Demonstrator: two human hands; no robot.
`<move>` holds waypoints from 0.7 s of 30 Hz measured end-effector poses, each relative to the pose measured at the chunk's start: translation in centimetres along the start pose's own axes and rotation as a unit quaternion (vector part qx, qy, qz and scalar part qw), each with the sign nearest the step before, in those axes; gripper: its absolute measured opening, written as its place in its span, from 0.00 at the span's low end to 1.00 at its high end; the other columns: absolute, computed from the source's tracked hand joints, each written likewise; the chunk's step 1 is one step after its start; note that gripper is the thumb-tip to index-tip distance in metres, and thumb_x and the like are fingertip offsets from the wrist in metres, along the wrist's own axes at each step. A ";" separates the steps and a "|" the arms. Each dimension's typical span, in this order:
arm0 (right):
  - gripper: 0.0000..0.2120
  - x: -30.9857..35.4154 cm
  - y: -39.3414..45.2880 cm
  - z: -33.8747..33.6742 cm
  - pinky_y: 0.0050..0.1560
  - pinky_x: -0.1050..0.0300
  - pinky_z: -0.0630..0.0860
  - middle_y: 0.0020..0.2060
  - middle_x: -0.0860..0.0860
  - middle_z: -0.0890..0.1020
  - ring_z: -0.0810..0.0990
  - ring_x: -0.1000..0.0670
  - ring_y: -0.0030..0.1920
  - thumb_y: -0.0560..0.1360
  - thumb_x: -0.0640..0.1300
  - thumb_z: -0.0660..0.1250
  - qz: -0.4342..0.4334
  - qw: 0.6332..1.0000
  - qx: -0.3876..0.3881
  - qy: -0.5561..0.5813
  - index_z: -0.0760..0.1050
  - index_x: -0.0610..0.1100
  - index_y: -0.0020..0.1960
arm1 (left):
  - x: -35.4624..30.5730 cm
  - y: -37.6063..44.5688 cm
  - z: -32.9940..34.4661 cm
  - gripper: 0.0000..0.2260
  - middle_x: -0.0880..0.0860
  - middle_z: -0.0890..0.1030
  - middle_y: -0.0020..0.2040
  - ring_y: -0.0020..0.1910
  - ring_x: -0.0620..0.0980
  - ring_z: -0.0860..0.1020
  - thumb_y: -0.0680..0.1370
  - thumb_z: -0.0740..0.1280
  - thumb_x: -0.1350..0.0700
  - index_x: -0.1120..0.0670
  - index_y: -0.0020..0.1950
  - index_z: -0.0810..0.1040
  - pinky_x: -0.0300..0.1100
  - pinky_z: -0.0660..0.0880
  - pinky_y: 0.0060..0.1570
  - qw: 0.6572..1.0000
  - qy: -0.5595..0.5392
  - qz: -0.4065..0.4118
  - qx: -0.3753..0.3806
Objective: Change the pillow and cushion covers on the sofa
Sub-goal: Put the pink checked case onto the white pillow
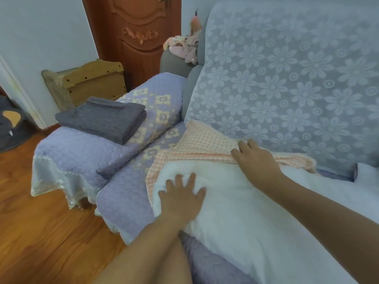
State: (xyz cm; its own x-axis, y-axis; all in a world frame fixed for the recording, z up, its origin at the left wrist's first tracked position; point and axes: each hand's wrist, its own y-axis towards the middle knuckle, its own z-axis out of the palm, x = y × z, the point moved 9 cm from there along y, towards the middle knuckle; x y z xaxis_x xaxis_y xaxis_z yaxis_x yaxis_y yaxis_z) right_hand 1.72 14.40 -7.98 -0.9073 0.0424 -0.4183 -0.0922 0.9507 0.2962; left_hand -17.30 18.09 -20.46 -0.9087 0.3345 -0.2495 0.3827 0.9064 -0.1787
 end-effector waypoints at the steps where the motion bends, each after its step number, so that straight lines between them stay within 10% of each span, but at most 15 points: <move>1: 0.15 -0.8 -1.4 -0.2 0.24 0.53 0.66 0.41 0.41 0.75 0.76 0.38 0.40 0.58 0.29 0.70 -0.002 1.000 -0.010 -0.002 0.76 0.39 0.43 | 1.3 0.4 0.0 0.31 0.51 0.50 0.82 0.77 0.62 0.53 0.80 0.43 0.30 0.37 0.82 0.44 0.64 0.58 0.72 1.000 0.007 -0.010 -0.004; 6: 0.10 -4.1 -8.3 -1.9 0.38 0.46 0.69 0.35 0.43 0.72 0.72 0.41 0.35 0.62 0.28 0.66 0.041 0.997 -0.066 0.025 0.75 0.40 0.41 | 1.4 1.5 0.0 0.29 0.53 0.55 0.81 0.75 0.62 0.57 0.81 0.44 0.31 0.38 0.82 0.50 0.64 0.60 0.69 0.998 0.063 -0.002 -0.011; 10: 0.21 1.0 -10.1 -5.3 0.32 0.48 0.70 0.40 0.44 0.74 0.70 0.43 0.36 0.74 0.29 0.46 -0.033 0.985 -0.142 0.088 0.78 0.38 0.46 | -2.1 0.8 -5.5 0.19 0.56 0.74 0.58 0.56 0.59 0.71 0.78 0.63 0.39 0.52 0.58 0.75 0.58 0.67 0.58 0.964 0.071 0.074 -0.247; 17: 0.16 -0.3 -11.3 -0.3 0.36 0.49 0.73 0.41 0.46 0.74 0.72 0.44 0.39 0.67 0.31 0.56 0.001 0.990 -0.098 0.105 0.77 0.42 0.48 | 0.6 4.5 -11.1 0.06 0.57 0.75 0.41 0.32 0.60 0.76 0.72 0.68 0.62 0.56 0.47 0.74 0.48 0.68 0.26 0.927 0.150 0.173 -0.296; 21: 0.10 -3.1 -12.3 0.6 0.36 0.48 0.70 0.38 0.44 0.73 0.72 0.41 0.37 0.63 0.32 0.61 0.095 0.982 -0.123 0.109 0.74 0.41 0.42 | 1.3 2.0 -9.6 0.06 0.55 0.74 0.37 0.35 0.58 0.73 0.67 0.67 0.64 0.56 0.41 0.76 0.50 0.66 0.34 0.861 0.177 0.360 -0.314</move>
State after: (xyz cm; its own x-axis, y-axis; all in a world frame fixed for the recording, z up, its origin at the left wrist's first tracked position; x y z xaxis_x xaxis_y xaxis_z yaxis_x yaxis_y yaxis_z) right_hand 5.89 2.81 -10.88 -0.9816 0.1195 -0.1490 0.0156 0.8275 0.5612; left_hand -19.29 22.79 -11.98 -0.5102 0.8246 0.2444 0.8031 0.3551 0.4785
